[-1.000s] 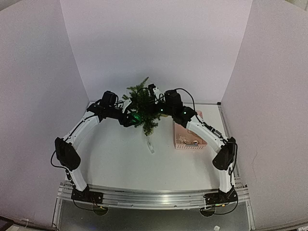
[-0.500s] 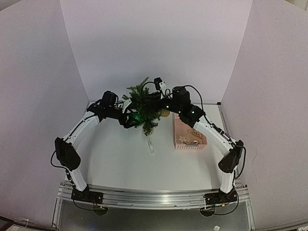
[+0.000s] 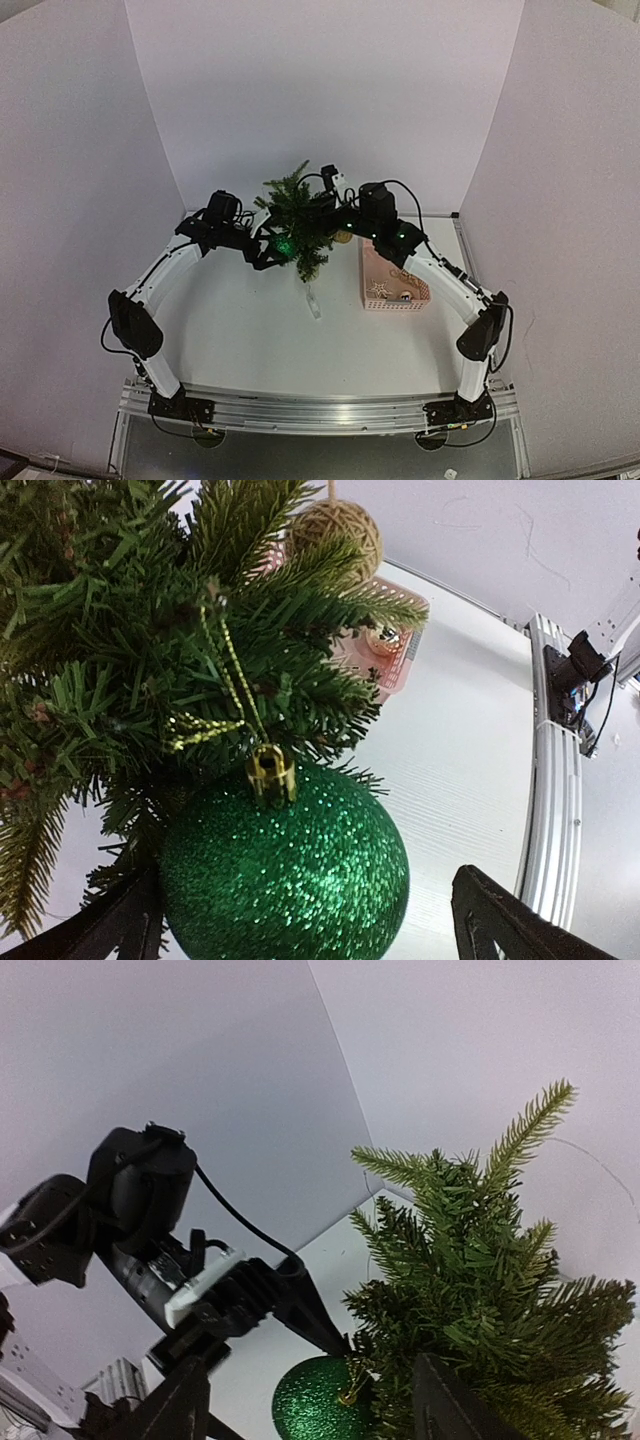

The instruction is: Decorate the small christmas tree

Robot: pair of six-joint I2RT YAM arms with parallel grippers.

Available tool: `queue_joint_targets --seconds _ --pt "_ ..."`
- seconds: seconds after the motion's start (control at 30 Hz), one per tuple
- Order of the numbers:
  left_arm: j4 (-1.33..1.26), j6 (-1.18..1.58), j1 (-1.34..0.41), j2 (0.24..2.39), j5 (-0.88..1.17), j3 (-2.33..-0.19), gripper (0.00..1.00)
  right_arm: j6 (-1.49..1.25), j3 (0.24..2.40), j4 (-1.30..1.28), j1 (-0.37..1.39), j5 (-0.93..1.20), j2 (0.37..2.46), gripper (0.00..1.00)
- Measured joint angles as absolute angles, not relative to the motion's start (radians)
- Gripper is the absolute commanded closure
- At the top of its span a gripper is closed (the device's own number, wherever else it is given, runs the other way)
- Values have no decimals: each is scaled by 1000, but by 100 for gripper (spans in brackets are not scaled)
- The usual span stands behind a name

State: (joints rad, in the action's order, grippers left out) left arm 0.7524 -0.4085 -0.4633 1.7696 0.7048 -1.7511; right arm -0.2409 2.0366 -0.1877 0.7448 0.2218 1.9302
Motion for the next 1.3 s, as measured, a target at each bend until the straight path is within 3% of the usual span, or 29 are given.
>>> queue_joint_targets --seconds 0.4,0.5,0.73,0.93,1.13,1.3 --pt "759 -447 -463 1671 700 -1718 0 -251 1891 -269 727 40 1713 21" --pt "759 -446 -463 1664 696 -1708 0 -259 1871 -314 713 -8 1662 15" --pt "745 -404 -435 1599 696 -1673 0 -321 1786 -501 583 -86 1546 15" --pt "660 -297 -354 1450 657 -1578 0 -370 1679 -667 413 -92 1527 25" --pt "527 -187 -332 1309 546 -1406 0 -381 1689 -741 304 -76 1693 46" --pt "430 -108 -324 1293 448 -1281 0 -417 1800 -791 255 -92 1928 47"
